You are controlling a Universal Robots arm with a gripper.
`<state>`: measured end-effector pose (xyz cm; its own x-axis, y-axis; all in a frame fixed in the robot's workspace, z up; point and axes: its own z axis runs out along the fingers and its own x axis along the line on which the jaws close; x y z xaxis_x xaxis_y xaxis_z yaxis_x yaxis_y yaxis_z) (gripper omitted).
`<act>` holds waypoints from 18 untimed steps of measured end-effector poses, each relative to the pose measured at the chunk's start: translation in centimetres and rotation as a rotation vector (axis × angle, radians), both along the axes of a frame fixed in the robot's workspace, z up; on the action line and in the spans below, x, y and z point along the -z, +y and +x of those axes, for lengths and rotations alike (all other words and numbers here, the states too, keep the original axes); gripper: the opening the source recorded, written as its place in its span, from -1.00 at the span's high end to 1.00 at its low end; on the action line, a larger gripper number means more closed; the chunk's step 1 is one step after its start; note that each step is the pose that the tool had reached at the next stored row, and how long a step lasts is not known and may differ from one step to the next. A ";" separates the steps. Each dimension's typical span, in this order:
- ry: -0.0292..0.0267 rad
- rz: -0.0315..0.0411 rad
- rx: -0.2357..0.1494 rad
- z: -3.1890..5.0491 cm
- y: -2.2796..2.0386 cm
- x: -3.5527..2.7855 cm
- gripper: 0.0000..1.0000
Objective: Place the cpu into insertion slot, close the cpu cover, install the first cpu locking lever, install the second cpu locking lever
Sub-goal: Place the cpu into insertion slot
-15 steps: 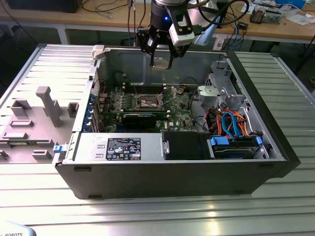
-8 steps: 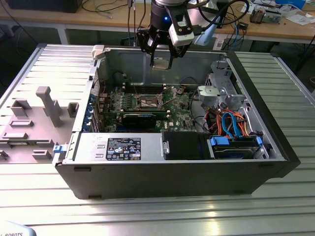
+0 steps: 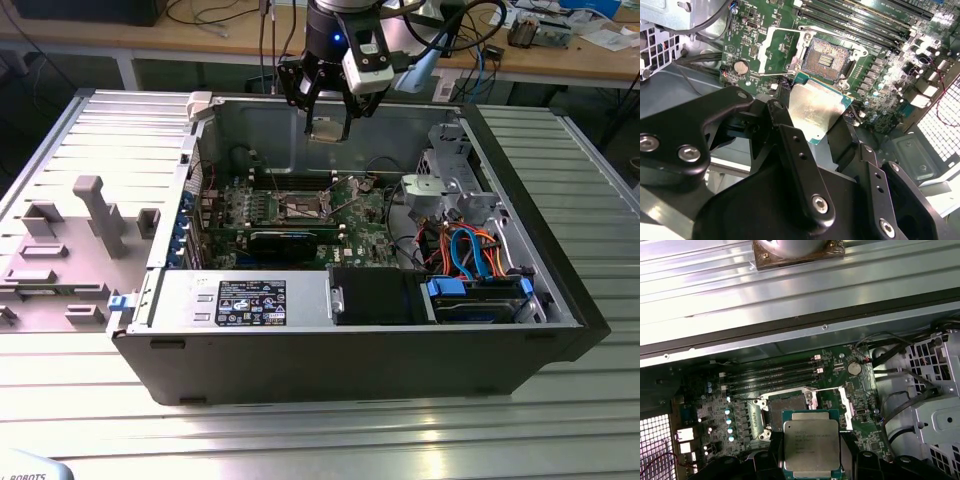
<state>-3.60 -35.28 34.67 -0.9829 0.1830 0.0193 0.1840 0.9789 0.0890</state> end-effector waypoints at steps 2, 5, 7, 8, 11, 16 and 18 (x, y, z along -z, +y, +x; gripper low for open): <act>0.0000 0.0000 0.002 0.00 0.00 0.00 -0.08; 0.0000 0.0000 0.004 0.00 0.00 0.01 -0.08; 0.0000 0.0000 0.007 0.00 0.00 0.01 -0.08; 0.0000 0.0000 0.009 0.00 0.00 0.01 -0.08; 0.0000 0.0000 0.011 0.00 0.00 0.02 -0.08; 0.0000 0.0000 0.016 0.00 0.00 0.02 -0.08; 0.0000 0.0000 0.018 0.00 0.00 0.02 -0.08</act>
<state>-3.60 -35.28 34.65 -0.9795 0.2005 0.0193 0.2014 0.9755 0.0891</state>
